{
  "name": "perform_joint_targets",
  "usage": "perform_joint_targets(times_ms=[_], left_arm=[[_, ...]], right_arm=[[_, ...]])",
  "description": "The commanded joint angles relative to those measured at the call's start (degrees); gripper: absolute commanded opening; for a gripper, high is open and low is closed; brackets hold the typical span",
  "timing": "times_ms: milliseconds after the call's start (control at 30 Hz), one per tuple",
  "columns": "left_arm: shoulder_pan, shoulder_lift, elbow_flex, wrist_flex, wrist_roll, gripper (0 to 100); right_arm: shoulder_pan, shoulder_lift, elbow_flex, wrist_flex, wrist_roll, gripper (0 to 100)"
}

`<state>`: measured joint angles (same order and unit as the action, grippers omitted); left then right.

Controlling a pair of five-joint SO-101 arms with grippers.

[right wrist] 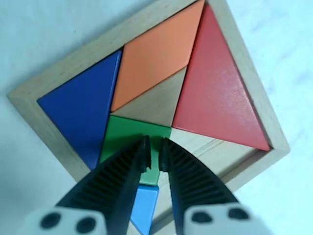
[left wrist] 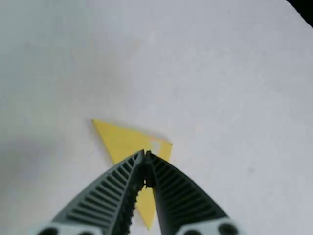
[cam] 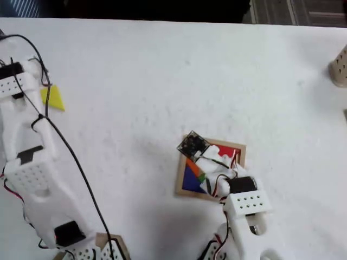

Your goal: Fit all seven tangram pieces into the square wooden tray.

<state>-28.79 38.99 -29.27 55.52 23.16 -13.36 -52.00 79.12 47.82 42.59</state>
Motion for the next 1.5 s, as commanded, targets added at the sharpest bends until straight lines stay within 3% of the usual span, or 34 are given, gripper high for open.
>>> perform_joint_targets(times_ms=[0, 100, 333, 500, 767, 967, 1100, 1233, 1467], left_arm=[[0.66, 9.36, -8.79, -3.34, 3.43, 2], [2.15, 19.21, -20.57, 2.90, 2.99, 2], [3.21, 35.74, -54.15, 26.73, 0.44, 2], [4.35, 40.92, -66.64, 40.97, 0.88, 2], [2.42, 34.51, -66.02, 27.34, 0.88, 2], [2.07, 39.25, -65.93, 11.25, 0.88, 2], [2.33, 45.14, -65.85, 5.36, 0.53, 2], [2.68, 49.10, -65.85, 8.97, -0.70, 2], [2.86, 47.78, -66.20, 27.52, -4.48, 2]], right_arm=[[-0.22, -0.57, -0.09, 0.66, 0.70, 4.5], [-0.22, -0.57, -0.09, 0.66, 0.70, 4.5], [-0.22, -0.57, -0.09, 0.66, 0.70, 4.5], [-0.22, -0.57, -0.09, 0.66, 0.70, 4.5], [-0.22, -0.57, -0.09, 0.66, 0.70, 4.5], [-0.13, -0.57, -0.09, 0.66, 0.70, 4.5], [-0.13, -0.57, -0.09, 0.66, 0.70, 4.5], [-0.22, -0.57, -0.09, 0.66, 0.70, 4.5], [-0.22, -0.57, -0.09, 0.66, 0.70, 4.5]])
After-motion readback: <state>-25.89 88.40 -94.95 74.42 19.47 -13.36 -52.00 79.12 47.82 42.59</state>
